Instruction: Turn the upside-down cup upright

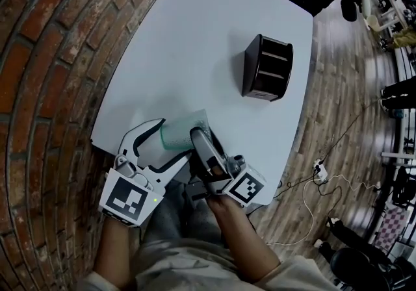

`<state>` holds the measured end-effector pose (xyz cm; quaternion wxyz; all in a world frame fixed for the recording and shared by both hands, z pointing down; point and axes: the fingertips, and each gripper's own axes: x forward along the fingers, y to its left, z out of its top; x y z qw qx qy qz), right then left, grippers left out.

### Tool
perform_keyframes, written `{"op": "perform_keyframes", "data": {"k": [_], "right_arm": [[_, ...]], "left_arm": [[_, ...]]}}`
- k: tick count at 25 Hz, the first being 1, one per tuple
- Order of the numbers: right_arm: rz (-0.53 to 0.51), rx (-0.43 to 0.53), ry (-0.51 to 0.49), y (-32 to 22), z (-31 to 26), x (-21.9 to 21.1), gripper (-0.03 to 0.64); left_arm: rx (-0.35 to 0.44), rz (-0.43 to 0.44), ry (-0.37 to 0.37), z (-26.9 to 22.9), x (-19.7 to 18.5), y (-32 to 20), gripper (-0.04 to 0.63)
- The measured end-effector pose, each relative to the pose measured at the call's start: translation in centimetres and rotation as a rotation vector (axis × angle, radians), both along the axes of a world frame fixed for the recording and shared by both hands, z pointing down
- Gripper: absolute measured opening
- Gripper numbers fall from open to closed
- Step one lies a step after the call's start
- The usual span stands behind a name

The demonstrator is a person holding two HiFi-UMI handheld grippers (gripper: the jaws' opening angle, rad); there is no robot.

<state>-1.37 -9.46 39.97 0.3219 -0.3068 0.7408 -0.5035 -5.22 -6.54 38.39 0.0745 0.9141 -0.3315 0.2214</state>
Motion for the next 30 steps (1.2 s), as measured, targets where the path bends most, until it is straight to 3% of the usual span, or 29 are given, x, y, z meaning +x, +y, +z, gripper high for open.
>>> {"op": "perform_keyframes", "data": {"k": [12,18,30], "right_arm": [[-0.018,0.0,-0.024,-0.1,0.0,-0.3,0.374],[-0.053,0.019,-0.054,0.3,-0.6,-1.4,0.374],[-0.051,-0.002,-0.04,0.5,0.1,-1.5,0.375]], "left_arm": [[0.01,0.041,-0.014,0.5,0.0,-0.3,0.334],[0.019,0.09,-0.122,2.1,0.1,0.1,0.337],[-0.005,0.101,-0.132,2.6,-0.1,0.3,0.334]]}}
